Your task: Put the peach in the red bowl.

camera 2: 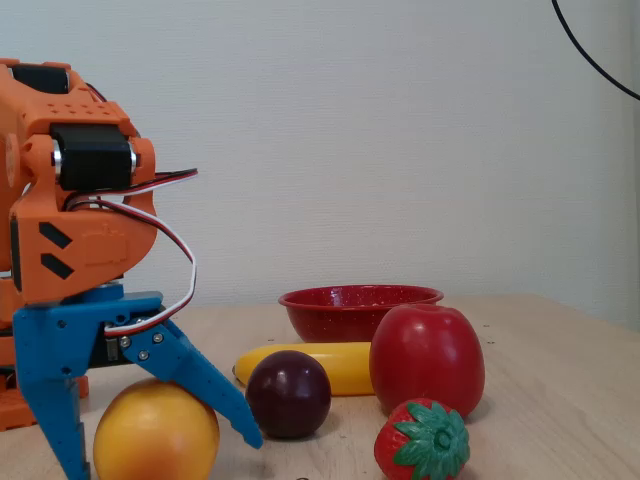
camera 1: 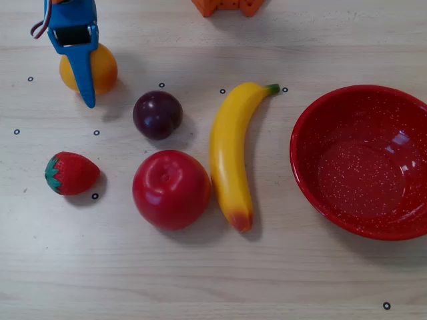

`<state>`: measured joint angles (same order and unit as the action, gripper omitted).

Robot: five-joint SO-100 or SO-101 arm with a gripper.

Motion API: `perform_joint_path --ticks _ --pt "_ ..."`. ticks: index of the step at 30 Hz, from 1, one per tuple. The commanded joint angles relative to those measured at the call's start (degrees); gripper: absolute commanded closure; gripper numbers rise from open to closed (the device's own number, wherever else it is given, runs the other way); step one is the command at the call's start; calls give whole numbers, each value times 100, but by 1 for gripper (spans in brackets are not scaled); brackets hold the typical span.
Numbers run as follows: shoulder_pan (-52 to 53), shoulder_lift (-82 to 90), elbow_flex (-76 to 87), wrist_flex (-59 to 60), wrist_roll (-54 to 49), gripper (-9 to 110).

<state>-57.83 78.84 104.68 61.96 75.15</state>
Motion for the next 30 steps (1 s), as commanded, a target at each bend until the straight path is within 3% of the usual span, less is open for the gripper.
perform_joint_path --ticks 1,12,30 --pt "132 105 -97 -132 -132 58" --pt "149 167 -35 -149 -149 65" --pt "132 246 -35 -70 9 85"
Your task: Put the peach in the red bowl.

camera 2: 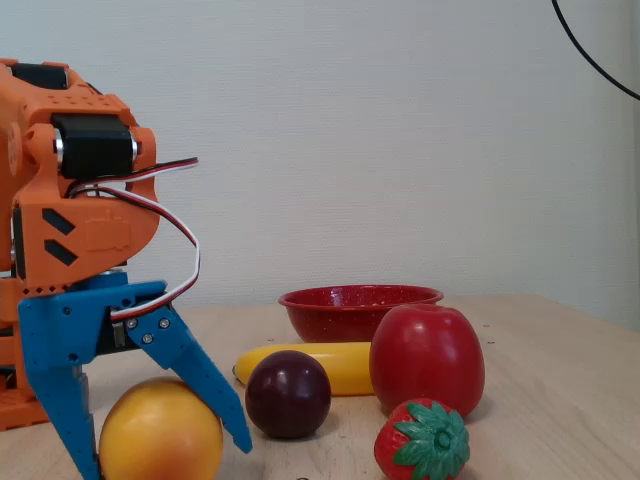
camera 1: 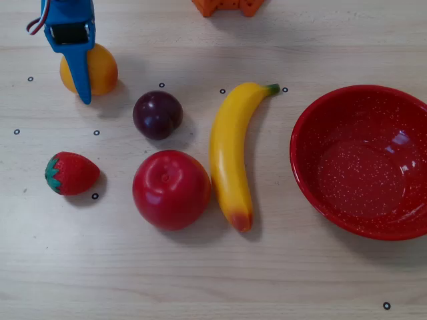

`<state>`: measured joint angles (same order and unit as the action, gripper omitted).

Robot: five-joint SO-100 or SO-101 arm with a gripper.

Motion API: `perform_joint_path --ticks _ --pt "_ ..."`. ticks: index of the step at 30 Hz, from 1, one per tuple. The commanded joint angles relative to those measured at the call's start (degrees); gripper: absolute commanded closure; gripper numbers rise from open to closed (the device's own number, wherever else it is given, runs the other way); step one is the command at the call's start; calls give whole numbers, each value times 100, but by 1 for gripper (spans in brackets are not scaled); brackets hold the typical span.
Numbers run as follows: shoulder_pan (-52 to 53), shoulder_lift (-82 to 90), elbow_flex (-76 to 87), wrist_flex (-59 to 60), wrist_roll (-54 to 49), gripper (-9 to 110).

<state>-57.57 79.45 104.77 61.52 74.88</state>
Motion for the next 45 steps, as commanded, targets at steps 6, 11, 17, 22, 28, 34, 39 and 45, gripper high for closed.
perform_joint_path --ticks 6,11,17,22,28,34,39,45 --pt "62 220 -26 -9 79 97" --pt "9 272 -97 220 220 101" --pt "-176 378 -422 668 185 101" --pt "-264 589 -976 1292 141 101" --pt "-255 1046 -2057 2733 35 101" --pt "-18 1521 -3507 4245 -299 101" --pt "923 1916 -4324 4720 -1345 101" --pt "2461 2004 -5106 4720 -2821 101"
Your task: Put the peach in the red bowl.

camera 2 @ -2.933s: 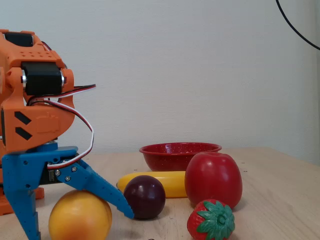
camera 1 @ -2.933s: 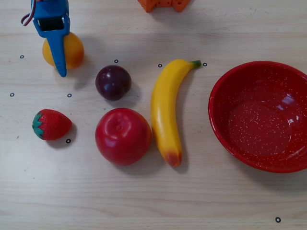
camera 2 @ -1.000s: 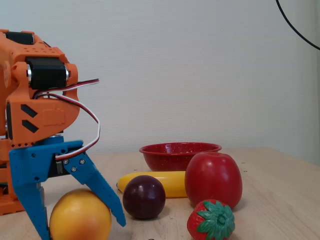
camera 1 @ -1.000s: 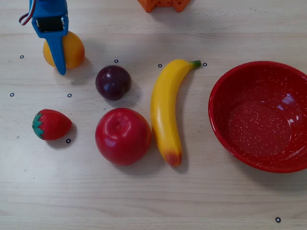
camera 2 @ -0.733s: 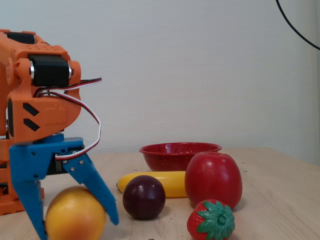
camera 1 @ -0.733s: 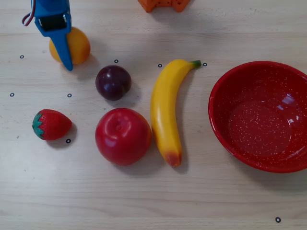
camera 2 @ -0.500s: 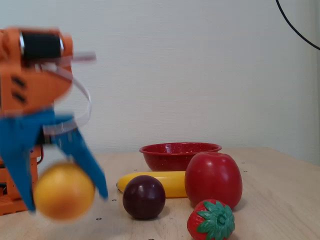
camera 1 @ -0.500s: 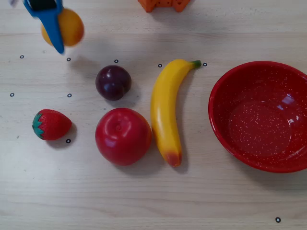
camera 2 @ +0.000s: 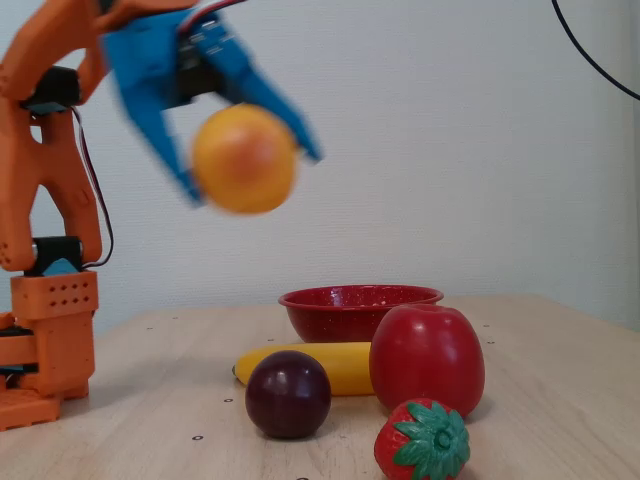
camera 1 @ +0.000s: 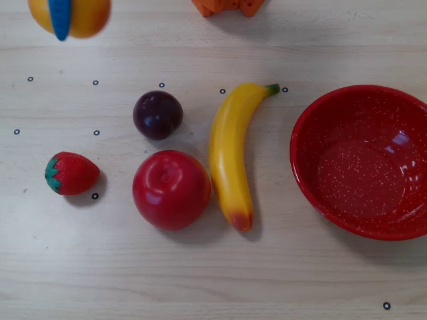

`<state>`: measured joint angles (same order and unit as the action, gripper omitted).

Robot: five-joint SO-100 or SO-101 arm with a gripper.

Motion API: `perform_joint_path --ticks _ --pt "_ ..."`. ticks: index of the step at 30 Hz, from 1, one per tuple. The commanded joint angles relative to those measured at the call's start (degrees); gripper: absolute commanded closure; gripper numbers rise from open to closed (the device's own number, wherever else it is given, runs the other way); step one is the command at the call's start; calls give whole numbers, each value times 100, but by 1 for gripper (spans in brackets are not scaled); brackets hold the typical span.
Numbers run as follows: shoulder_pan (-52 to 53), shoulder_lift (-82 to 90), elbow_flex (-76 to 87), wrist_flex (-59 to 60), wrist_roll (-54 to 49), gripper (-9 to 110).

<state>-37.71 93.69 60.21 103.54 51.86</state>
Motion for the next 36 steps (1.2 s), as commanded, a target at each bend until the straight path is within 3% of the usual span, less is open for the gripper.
perform_joint_path --ticks 1,9,17,26,36 --pt "773 554 -791 519 -809 101" --pt "3164 246 -1705 519 -3076 101" --pt "4746 -905 -2918 519 -4808 101" --pt "5845 -2672 -3621 519 -5414 101" --pt "6530 -4157 -3568 501 -5300 101"
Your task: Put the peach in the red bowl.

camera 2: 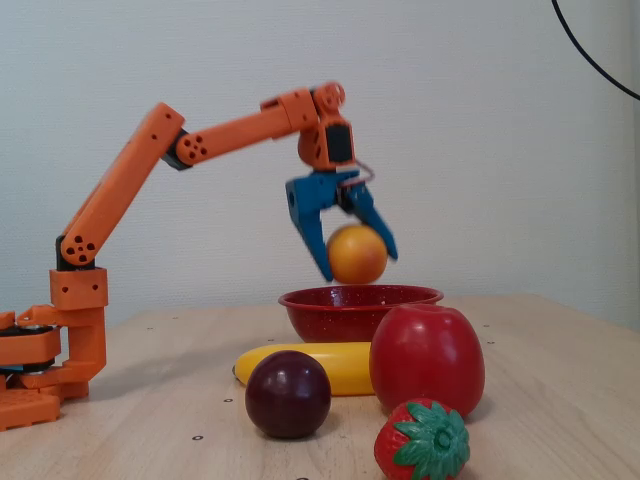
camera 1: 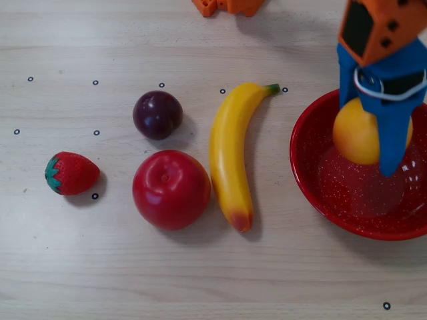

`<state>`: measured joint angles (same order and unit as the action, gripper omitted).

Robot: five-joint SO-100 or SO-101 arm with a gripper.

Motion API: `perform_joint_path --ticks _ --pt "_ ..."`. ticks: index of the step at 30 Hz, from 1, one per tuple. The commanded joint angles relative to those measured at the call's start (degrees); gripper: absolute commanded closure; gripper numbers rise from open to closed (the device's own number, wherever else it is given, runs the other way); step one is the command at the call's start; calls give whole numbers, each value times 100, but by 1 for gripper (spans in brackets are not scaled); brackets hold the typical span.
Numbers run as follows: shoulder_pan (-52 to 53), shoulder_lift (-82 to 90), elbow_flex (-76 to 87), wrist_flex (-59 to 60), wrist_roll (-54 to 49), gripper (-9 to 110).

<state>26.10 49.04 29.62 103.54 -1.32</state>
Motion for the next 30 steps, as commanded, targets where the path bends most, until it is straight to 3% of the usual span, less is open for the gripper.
perform_joint_path --ticks 1,3,6,8,12,21,27,30 --pt "176 220 -492 483 70 101" --pt "202 97 -396 387 158 100" --pt "158 35 -141 334 149 78" --pt "97 35 26 316 149 56" --pt "35 35 9 255 299 44" --pt "-114 369 -185 352 457 46" --pt "-316 1081 -448 510 334 67" --pt "-519 1477 -439 510 246 85"
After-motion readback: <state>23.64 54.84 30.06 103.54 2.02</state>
